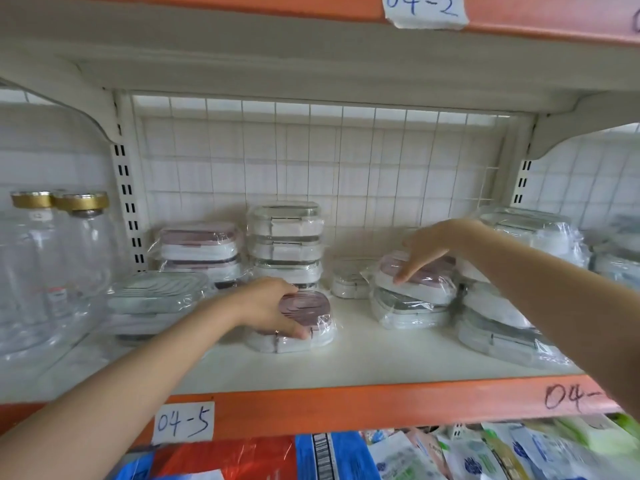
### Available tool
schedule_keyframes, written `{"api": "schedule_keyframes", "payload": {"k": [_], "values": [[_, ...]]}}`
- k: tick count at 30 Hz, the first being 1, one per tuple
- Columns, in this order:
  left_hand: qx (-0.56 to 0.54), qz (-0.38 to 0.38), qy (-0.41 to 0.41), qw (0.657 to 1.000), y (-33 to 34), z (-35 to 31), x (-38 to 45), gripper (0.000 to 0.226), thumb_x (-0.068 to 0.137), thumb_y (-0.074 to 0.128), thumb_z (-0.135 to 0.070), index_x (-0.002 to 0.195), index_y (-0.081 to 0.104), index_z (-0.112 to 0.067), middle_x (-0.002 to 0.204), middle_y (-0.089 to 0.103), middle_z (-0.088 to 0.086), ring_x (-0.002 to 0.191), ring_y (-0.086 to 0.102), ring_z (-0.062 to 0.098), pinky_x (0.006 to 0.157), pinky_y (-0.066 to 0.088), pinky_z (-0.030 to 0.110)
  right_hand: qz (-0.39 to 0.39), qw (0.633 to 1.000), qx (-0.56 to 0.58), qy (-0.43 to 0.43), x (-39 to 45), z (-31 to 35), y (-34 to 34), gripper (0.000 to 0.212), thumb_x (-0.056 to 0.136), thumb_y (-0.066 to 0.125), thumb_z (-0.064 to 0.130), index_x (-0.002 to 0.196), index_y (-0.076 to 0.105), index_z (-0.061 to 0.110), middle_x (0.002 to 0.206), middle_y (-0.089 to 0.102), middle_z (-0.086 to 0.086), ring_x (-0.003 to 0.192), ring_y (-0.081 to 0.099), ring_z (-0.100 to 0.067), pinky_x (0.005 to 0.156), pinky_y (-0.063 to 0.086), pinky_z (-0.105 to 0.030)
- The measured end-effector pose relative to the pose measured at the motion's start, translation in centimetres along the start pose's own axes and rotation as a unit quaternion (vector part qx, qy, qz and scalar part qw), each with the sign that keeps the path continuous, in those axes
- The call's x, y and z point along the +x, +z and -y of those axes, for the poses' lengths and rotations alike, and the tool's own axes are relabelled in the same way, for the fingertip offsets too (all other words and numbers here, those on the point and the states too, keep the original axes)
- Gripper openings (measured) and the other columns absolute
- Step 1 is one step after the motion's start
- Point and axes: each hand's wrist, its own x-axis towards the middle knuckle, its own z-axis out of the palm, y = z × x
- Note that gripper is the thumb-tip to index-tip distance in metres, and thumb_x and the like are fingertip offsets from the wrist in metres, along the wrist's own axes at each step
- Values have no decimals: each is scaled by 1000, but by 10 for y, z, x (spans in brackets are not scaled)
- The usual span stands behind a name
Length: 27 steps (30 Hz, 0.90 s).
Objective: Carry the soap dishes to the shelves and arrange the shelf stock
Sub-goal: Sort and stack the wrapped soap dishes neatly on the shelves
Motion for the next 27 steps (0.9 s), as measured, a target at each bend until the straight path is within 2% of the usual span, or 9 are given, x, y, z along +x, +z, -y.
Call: {"api": "schedule_keyframes", "payload": {"k": [2,4,7,10,12,15,20,24,27], "values": [[-1,-3,6,1000,0,-5,-3,61,70,73,-61,107,59,-15,105,60,1,98,57,20,84,46,32,-3,1000,-7,4,12,-12,12,105,15,60,93,93,61,22,98,67,-1,89,66,-24,87,54,-43],[-5,3,9,1000,-1,-9,-8,68,72,71,-63,117,58,-13,111,61,3,103,57,21,89,47,34,-26,999,-17,10,9,-11,19,87,29,69,84,86,62,18,90,69,-3,82,67,-23,83,55,-40],[-24,1,2,1000,-5,-8,-15,67,73,68,-63,117,59,-14,111,62,1,101,58,20,90,47,34,-51,999,3,-17,1,0,22,76,48,72,73,99,62,17,99,65,-1,90,62,-22,89,51,-38],[-18,-7,-10,1000,-10,-6,-22,77,76,66,-61,133,51,-11,132,55,4,119,51,20,101,41,32,-60,991,89,-80,-7,13,17,72,67,76,56,117,53,10,109,60,-3,94,57,-21,90,47,-33],[-2,-17,-10,1000,-18,-6,-29,83,79,65,-59,142,41,-11,142,46,5,128,43,20,105,36,28,-77,982,114,-127,-12,29,11,70,70,77,50,120,50,9,110,58,-3,92,53,-19,83,43,-29],[1,-31,-12,999,-31,-4,-41,94,75,67,-61,148,32,-13,149,37,4,134,37,18,107,30,27,-77,973,110,-188,-21,58,4,75,71,77,48,130,43,15,121,50,2,106,51,-19,91,41,-29],[19,-39,-37,998,-47,4,-61,99,72,68,-64,148,29,-15,153,32,1,137,33,17,108,29,27,-85,956,112,-256,-28,97,-3,74,70,79,45,129,45,17,121,48,4,109,49,-19,95,43,-34],[19,-52,-42,998,-56,12,-73,110,65,54,-76,151,22,-17,158,22,1,144,23,17,114,23,31,-103,945,111,-290,-25,120,-3,79,72,77,48,135,40,18,118,41,6,112,43,-16,98,40,-32],[9,-61,-43,997,-58,10,-76,109,66,50,-78,151,24,-16,158,22,1,145,20,17,116,21,31,-103,938,121,-309,-18,135,3,58,71,77,48,116,50,21,109,51,6,103,50,-18,85,42,-29]]}}
